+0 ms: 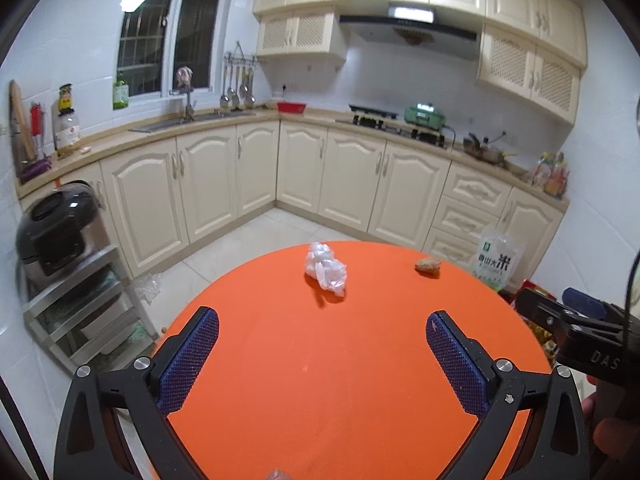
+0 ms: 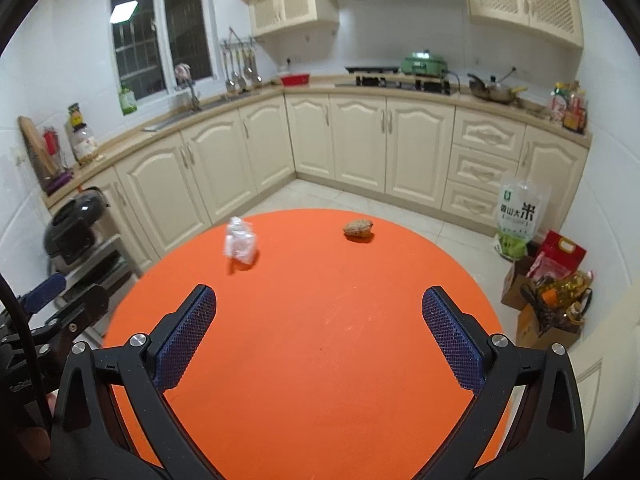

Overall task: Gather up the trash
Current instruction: 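Move both open tools back over the orange table, then grasp the white plastic bag with the left tool while the right tool grasps the bread roll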

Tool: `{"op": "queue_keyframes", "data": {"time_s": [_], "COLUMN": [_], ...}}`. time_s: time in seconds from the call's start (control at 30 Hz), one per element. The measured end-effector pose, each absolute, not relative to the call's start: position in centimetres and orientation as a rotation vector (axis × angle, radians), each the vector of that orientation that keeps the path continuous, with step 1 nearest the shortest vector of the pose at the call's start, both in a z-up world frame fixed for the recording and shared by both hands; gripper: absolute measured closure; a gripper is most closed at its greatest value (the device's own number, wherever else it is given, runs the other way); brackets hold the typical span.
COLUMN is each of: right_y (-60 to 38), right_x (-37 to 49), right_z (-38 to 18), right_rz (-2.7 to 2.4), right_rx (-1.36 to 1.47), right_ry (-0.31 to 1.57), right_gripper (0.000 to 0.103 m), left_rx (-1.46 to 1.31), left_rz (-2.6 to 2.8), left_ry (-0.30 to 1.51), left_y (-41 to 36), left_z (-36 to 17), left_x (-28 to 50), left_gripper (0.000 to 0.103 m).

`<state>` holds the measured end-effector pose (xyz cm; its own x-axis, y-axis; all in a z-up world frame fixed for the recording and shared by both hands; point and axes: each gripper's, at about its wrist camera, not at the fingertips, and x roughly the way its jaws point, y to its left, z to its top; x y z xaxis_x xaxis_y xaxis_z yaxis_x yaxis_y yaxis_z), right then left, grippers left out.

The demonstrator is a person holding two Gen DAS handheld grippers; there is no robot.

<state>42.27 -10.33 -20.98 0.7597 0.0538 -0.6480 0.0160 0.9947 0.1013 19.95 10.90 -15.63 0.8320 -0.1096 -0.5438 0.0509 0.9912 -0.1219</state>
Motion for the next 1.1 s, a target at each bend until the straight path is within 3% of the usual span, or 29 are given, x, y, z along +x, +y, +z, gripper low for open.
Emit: {"op": "queue_keyframes", "data": {"time_s": [0.4,0.7,0.8,0.87,0.93,0.97,1.03,1.1], "right_y": [-15.3,-14.8,-14.0,-13.7,-13.2,-13.1,-13.0,-13.2], "right_x": [57.7,62.5,63.7,64.2,64.4,64.3,64.2,64.0], "right_z": [-30.2,-32.7,-33.4,-33.9,-34.2,-34.2,-34.1,-34.1], "right_rz": [-0.034,-0.027,-0.015,-0.009,-0.015,-0.010,-0.016,-0.003], "right_rx": [0.148,0.114,0.096,0.087,0.074,0.068,0.064,0.076], "right_ry": [0.914,0.936,0.952,0.966,0.966,0.955,0.946,0.937], "right_gripper": [0.000,0.001,0.010,0.026,0.035,0.045,0.058,0.060], "left_rx": [-0.100,-0.102,-0.089,-0.092,-0.097,-0.096,-0.103,-0.106], "left_rz": [-0.038,-0.008,-0.002,-0.012,-0.019,-0.023,-0.048,-0.059], "left_ry": [0.807,0.880,0.891,0.904,0.913,0.900,0.894,0.881], "left_y": [7.5,4.8,4.1,3.6,3.2,3.3,3.2,3.5], "left_z": [-19.1,-20.8,-21.5,-22.0,-22.5,-22.6,-22.7,-23.2], "left_x": [45.0,56.9,58.9,59.6,60.4,59.9,60.4,59.8], "left_gripper": [0.001,0.001,0.010,0.034,0.043,0.054,0.055,0.057]}}
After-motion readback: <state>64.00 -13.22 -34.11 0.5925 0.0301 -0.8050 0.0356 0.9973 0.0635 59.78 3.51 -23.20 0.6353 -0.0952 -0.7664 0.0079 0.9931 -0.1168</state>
